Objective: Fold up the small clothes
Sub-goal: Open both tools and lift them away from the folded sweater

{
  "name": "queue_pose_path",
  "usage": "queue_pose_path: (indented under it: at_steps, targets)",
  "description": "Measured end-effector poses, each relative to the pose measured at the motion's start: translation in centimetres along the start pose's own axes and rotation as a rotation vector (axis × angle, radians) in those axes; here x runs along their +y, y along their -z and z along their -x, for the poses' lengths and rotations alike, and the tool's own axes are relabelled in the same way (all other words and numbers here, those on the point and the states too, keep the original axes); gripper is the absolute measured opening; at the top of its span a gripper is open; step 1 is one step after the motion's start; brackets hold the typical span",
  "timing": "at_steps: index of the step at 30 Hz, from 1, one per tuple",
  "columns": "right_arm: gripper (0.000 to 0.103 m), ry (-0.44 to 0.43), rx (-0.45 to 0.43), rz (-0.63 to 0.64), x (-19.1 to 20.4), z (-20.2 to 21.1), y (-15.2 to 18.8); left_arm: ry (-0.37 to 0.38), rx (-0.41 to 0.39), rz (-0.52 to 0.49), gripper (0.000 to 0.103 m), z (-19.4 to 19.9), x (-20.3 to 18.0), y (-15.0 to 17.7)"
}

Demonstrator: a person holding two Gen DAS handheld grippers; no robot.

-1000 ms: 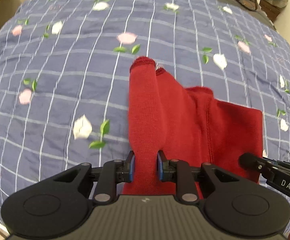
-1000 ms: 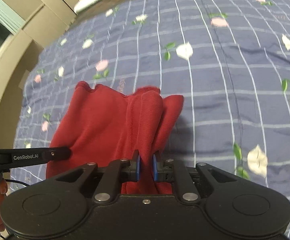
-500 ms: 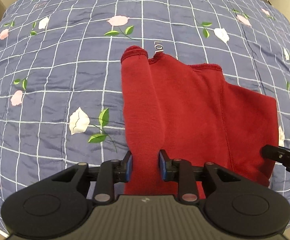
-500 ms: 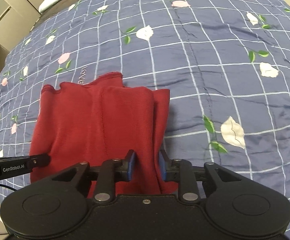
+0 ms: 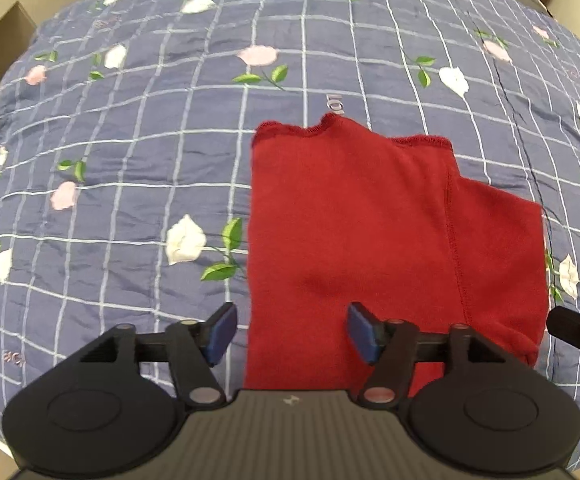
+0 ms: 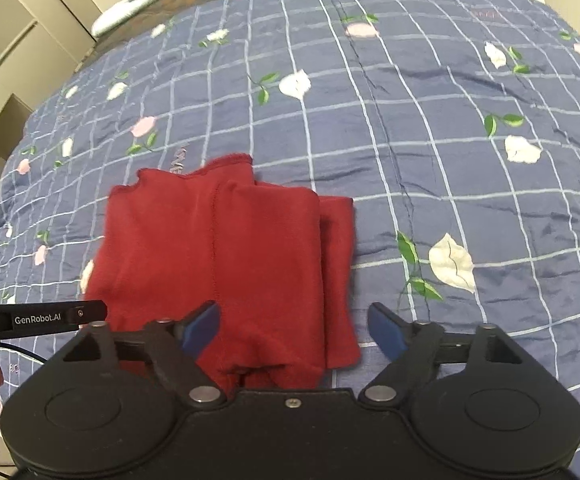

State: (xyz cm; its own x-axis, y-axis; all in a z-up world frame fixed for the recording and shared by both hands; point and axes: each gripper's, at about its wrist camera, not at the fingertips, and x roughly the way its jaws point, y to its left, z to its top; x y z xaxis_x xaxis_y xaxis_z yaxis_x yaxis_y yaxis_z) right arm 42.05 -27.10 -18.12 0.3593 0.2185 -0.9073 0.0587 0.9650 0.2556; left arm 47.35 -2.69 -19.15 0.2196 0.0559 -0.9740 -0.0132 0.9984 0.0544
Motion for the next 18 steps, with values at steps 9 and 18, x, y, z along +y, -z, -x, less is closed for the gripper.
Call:
queue_pose_path:
  at_steps: [9, 18]
  targets:
    - [0.1, -0.057, -0.129, 0.091, 0.5, 5.5, 2.2, -0.049, -0.153, 0.081, 0.094, 7.3, 0.4, 3.8]
    - [0.102, -0.067, -0.271, 0.203, 0.0, 12.4, 6.8, -0.078, -0.301, 0.178, 0.1, 14.1, 0.4, 11.3]
